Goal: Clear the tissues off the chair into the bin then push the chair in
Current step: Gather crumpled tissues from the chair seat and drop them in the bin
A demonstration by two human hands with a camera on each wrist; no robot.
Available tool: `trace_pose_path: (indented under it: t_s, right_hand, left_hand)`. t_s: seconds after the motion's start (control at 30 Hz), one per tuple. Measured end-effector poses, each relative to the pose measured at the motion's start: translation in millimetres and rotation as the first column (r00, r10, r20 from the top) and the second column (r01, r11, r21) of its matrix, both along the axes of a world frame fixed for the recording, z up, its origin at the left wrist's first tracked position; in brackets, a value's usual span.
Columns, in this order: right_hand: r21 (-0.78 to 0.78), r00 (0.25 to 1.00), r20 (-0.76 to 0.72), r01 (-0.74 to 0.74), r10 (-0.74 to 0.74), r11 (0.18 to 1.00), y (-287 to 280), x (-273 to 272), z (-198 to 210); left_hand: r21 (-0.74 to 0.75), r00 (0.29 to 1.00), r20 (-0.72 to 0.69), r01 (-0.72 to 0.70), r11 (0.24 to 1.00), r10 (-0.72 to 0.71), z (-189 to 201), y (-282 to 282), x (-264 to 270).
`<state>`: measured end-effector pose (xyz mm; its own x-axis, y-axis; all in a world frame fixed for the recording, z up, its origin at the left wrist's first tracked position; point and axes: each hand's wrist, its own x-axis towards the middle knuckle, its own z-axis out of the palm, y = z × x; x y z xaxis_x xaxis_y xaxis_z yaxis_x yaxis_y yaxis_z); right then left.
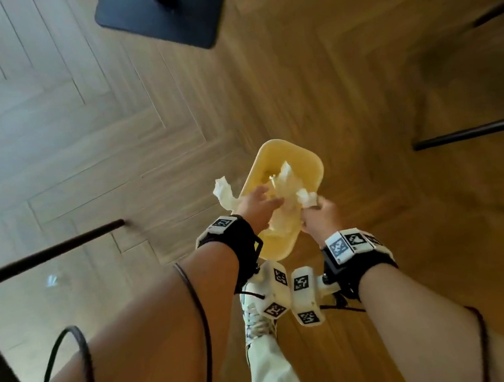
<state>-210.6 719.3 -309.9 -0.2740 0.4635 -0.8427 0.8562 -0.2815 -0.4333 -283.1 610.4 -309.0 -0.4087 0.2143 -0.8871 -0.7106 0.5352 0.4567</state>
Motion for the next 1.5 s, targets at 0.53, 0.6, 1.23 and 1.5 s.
trace_pose_path:
  t_s: [0.53, 0.6, 1.23, 1.5]
  right_hand:
    - [-0.027, 0.747, -0.091, -0.663, 0.659, 0.748, -106.8, -9.5, 139.5]
    - [0.025, 0.610, -0.142, -0.785, 0.780, 0.619, -152.8, -11.2, 166.0]
    - [0.540, -0.155, -0.069, -0.837, 0.986, -0.094, -520.2, -6.0, 213.4]
    - [0.499, -0.022, -0.189, -0.863, 0.982, 0.076, -486.2, 20.9, 225.7]
  left_hand:
    - [-0.223, 0.968, -0.137, 0.179, 0.958, -0.213, 176.5, -210.4, 19.9]
    - [-0.288, 0.967, -0.182, 0.122, 0.950, -0.179, 217.4, -262.7, 37.0]
    - [-0.632, 0.866, -0.183, 0.259, 0.731, -0.465, 217.4, -499.2, 189.1]
    - [-0.348, 0.948, -0.252, 0.098, 0.932, -0.193, 232.9, -552.3, 213.0]
